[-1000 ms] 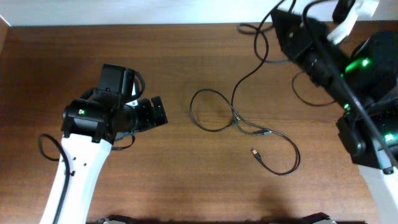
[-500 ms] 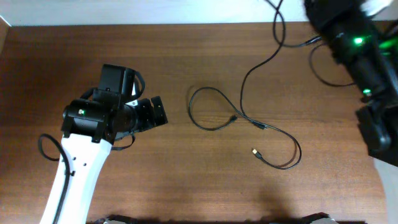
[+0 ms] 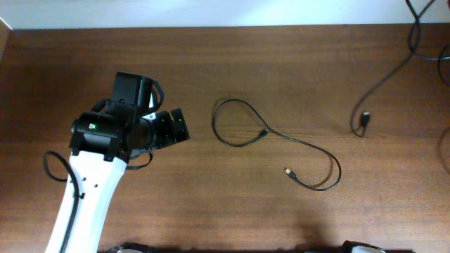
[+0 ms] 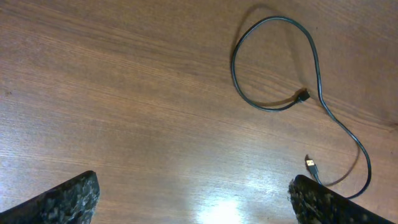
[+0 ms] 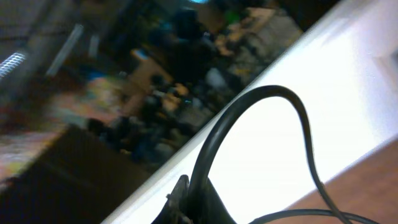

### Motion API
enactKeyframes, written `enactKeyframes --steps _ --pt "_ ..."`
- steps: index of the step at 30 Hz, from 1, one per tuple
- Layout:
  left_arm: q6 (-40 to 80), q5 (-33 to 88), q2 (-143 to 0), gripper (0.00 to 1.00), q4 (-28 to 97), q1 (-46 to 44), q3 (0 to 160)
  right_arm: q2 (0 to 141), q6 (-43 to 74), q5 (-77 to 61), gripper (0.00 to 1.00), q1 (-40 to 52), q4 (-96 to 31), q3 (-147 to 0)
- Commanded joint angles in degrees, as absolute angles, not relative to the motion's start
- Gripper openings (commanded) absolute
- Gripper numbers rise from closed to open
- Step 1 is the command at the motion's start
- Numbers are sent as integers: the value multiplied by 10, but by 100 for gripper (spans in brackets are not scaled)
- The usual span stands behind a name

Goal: Untangle cables

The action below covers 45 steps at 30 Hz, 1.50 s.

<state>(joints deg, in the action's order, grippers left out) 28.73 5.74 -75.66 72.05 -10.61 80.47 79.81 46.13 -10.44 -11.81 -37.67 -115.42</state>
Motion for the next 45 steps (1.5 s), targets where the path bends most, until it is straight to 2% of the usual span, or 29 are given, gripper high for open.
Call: enactKeyframes --steps 1,6,11,14,20,36,45 --pt "282 57 -760 99 721 -108 806 839 417 -105 4 -177 -384 -1161" --pt "282 57 -760 99 721 -108 806 905 332 -37 4 -240 -346 -1161" --pt "282 57 -760 99 721 -108 806 934 173 89 4 -290 -280 -1161" --pt "282 57 -760 99 721 -108 806 934 93 100 4 -294 -246 -1161" --pt "282 57 -760 99 721 -108 806 947 92 99 4 -294 -256 -1158" --pt "282 57 -760 99 721 -108 806 1140 58 45 4 -293 -503 -1157" --pt "282 57 -760 99 721 -108 806 1185 64 24 4 -293 -551 -1122"
